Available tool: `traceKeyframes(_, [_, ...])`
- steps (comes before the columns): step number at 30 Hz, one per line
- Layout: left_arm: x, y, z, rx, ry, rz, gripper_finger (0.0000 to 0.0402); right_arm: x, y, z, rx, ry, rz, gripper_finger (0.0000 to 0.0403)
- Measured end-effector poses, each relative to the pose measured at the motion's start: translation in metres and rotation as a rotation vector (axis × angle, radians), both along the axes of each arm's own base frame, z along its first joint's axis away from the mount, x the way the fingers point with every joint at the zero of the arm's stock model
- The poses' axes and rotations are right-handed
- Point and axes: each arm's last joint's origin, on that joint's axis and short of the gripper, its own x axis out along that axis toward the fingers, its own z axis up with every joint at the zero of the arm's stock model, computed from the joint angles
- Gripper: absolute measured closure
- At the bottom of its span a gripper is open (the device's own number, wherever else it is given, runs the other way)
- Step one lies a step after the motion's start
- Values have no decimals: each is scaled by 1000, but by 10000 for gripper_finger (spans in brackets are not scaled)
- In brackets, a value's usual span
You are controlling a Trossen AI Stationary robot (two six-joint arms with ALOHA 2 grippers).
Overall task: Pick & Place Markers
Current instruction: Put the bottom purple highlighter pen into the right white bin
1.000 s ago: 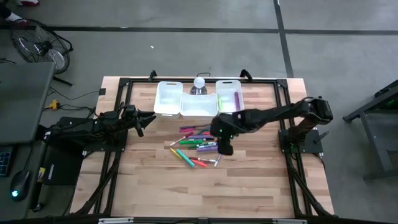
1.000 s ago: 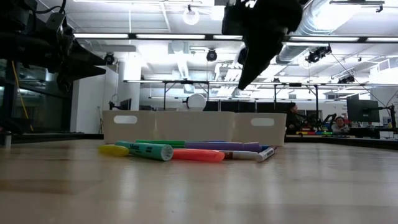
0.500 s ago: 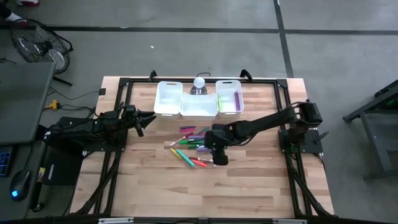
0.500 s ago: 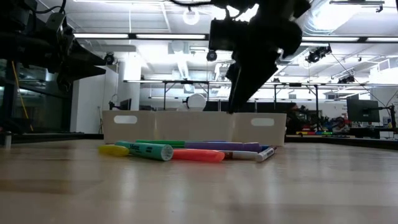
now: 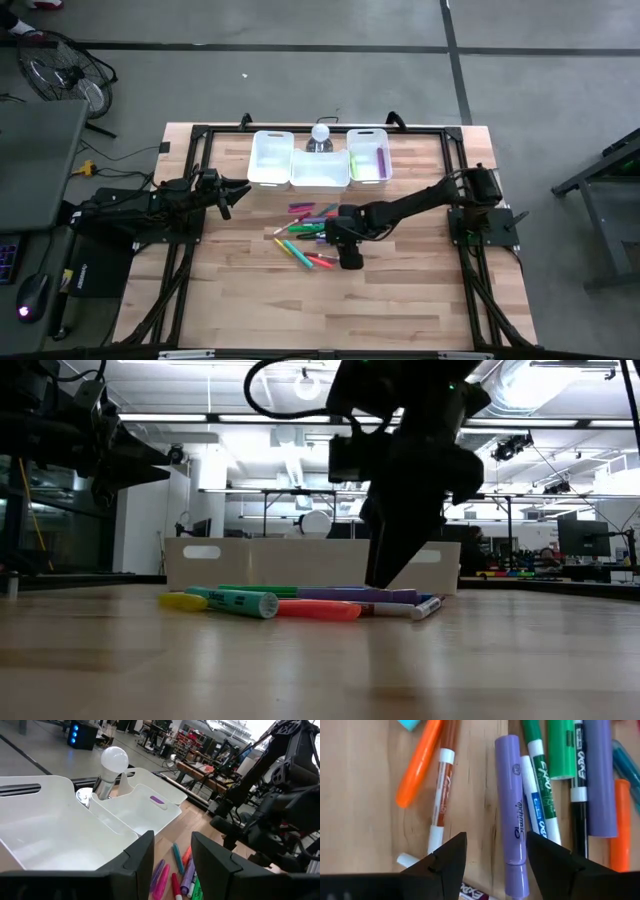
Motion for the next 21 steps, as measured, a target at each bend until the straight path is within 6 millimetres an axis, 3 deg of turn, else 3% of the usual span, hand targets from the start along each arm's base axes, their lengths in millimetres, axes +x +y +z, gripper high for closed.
traceKeyframes(17, [0, 0, 0, 0, 0, 0, 273, 2, -1, -2, -35, -17, -20, 211])
traceKeyframes(21, [0, 0, 0, 0, 1, 0, 273, 5, 0, -11, -29, -4, -18, 211])
